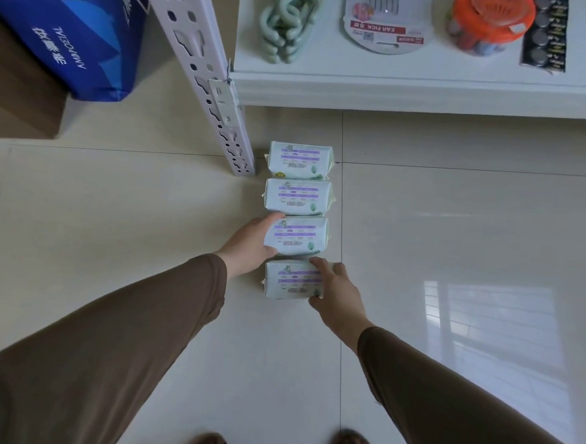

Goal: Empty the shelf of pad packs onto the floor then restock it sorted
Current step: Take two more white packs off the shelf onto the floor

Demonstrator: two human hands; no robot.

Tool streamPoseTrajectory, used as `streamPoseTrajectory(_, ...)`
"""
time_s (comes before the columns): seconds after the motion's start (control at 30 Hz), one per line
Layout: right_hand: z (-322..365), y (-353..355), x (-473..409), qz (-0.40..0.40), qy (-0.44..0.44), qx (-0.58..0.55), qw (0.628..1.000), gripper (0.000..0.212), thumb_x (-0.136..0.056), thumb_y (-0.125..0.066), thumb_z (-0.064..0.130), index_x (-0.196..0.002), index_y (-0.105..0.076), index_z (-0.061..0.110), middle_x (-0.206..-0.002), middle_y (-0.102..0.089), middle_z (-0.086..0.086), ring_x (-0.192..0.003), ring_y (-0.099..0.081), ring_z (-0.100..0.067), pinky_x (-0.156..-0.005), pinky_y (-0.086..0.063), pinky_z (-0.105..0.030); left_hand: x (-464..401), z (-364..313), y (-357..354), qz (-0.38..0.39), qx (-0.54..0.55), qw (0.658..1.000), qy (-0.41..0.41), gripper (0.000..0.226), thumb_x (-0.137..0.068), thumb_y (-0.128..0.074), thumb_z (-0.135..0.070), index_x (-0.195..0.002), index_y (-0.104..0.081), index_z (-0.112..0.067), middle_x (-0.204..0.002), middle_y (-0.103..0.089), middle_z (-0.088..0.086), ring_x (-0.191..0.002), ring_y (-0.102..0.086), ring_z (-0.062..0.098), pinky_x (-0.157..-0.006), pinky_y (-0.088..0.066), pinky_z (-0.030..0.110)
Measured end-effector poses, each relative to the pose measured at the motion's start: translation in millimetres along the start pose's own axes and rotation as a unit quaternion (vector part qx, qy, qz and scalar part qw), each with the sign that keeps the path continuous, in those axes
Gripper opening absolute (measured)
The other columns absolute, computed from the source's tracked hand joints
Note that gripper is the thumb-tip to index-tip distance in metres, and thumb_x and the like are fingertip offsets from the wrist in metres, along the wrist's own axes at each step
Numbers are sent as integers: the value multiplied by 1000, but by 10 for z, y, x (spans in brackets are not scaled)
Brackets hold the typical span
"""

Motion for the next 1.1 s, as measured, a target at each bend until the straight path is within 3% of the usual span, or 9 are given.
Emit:
streamPoseTrajectory(0.27,137,-75,-26,-33,-2,-27,999,70,-84,-63,5,-140,-29,27,-126,-44,-2,-93,-60,-23,-77,-55,-31,107,-3,102,-31,38,999,-6,59,-89,-59,0,-128,-34,-37,-117,-61,-4,-99,-62,25,-88,-54,43)
streamPoseTrajectory(0.4,145,-28,-31,-55,-1,-34,998,70,-83,-63,2,-137,-27,27,-123,-46,-2,-92,-59,-23,-74,-54,-31,113,-10,125,-52,22,998,-4,57,-90,-56,1,-126,-33,-36,-117,-60,-2,-93,-61,23,-80,-53,37)
streamPoseTrajectory(0.6,103,42,50,-49,4,-31,998,81,-80,-71,8,-142,-24,30,-124,-46,-1,-101,-57,-22,-80,-55,-33,222,-42,187,-72,19,997,-18,60,-86,-59,2,-124,-34,-36,-126,-55,-3,-107,-58,18,-92,-52,43)
streamPoseTrajectory(0.8,195,343,270,-61,3,20,998,84,-81,-76,26,-147,-24,26,-136,-42,1,-119,-43,-21,-92,-51,-35,572,-126,311,-84,-28,996,1,60,-89,-64,-9,-136,-34,-29,-139,-45,3,-124,-49,20,-97,-42,32)
streamPoseTrajectory(0.97,510,842,611,-87,12,46,995,77,-83,-73,32,-146,-27,24,-139,-43,0,-124,-42,-22,-99,-45,-37,1045,-477,544,-80,-63,995,3,65,-89,-65,-16,-143,-30,-29,-142,-42,3,-124,-47,21,-96,-40,30)
streamPoseTrajectory(1.1,905,1390,999,-101,38,65,992,75,-85,-70,33,-146,-27,24,-142,-42,1,-126,-41,-21,-101,-43,-36,1458,-1016,846,-80,-88,993,-16,71,-89,-68,-21,-147,-28,-28,-149,-36,-2,-135,-39,17,-103,-37,29)
Point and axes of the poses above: each hand's wrist, its own x-axis away from the middle knuckle, its own y-axis out of the back of the hand, z = x × y, the point moved 10 cm from there along -x, towards the middle knuckle
